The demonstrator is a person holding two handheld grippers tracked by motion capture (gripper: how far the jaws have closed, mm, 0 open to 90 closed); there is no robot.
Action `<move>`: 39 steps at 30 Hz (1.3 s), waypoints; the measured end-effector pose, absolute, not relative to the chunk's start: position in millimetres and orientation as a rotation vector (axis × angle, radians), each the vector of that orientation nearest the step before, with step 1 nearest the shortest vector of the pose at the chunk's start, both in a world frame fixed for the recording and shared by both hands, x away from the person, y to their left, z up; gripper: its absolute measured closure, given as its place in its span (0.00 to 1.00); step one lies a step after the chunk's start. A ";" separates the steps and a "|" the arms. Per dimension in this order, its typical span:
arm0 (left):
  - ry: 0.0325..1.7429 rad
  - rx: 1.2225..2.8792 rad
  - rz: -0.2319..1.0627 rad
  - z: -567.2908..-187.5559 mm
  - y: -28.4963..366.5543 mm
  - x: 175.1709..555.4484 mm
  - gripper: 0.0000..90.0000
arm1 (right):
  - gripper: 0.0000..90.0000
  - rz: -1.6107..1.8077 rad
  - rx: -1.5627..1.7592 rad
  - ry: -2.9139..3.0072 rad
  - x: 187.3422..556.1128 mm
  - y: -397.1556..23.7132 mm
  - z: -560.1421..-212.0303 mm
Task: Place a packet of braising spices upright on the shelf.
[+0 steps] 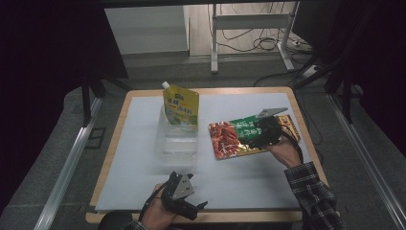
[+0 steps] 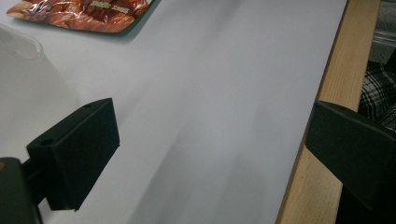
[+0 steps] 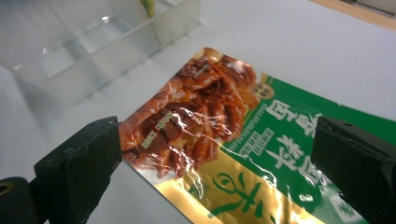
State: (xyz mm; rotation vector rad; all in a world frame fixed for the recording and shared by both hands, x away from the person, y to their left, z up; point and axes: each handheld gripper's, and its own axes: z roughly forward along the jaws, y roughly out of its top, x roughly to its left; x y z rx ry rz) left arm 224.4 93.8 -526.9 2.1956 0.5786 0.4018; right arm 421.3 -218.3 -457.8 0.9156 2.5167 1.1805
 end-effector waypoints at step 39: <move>0.569 2.207 0.404 -527.7 92.0 223.7 0.03 | 0.01 0.990 1.101 2.474 414.2 -281.0 -508.1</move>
